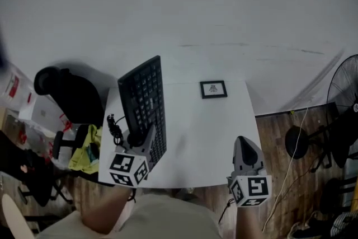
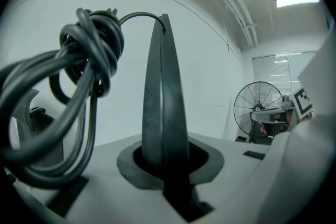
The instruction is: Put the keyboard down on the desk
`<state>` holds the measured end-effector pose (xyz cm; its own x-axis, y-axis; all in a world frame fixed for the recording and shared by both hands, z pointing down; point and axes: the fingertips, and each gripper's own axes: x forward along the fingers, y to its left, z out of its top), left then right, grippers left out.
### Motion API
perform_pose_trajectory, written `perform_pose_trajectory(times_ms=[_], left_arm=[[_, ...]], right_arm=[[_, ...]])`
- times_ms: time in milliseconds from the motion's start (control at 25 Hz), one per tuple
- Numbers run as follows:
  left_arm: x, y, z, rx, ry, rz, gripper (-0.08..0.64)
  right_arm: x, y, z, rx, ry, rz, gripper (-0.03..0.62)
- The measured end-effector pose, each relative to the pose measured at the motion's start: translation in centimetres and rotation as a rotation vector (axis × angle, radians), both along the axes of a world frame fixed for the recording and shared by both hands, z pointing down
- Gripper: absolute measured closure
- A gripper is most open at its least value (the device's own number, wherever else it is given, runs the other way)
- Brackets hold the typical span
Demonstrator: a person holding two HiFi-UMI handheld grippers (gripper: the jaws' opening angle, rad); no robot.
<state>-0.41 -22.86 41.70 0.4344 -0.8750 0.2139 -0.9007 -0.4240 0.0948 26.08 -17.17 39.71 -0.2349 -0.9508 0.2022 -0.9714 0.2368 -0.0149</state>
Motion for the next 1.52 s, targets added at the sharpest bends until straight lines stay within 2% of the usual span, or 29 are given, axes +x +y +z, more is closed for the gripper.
perform_pose_trajectory(times_ms=[320, 600, 760, 960, 1280, 1520], left_arm=[[0.3, 0.2, 0.5, -0.037, -0.017, 0.005, 0.476], [0.9, -0.8, 1.1, -0.066, 0.000, 0.053, 0.476], [1.8, -1.9, 1.9, -0.114, 0.014, 0.106, 0.476], [2.7, -4.6, 3.8, -0.212, 0.069, 0.133, 0.476], [5.0, -8.8, 10.2, -0.436, 0.115, 0.195, 0.476], [7.3, -10.6, 15.0, -0.614, 0.239, 0.262, 0.476]], right_arm=[[0.4, -0.4, 0.9, -0.018, -0.008, -0.002, 0.568], [0.1, -0.4, 1.4, -0.046, -0.023, 0.023, 0.568], [0.0, -0.7, 1.6, -0.051, -0.028, 0.029, 0.568], [-0.3, -1.5, 1.9, -0.058, -0.022, 0.028, 0.568], [-0.5, -3.3, 3.6, -0.101, -0.001, 0.020, 0.568], [-0.7, -5.1, 5.7, -0.165, 0.004, 0.020, 0.568]])
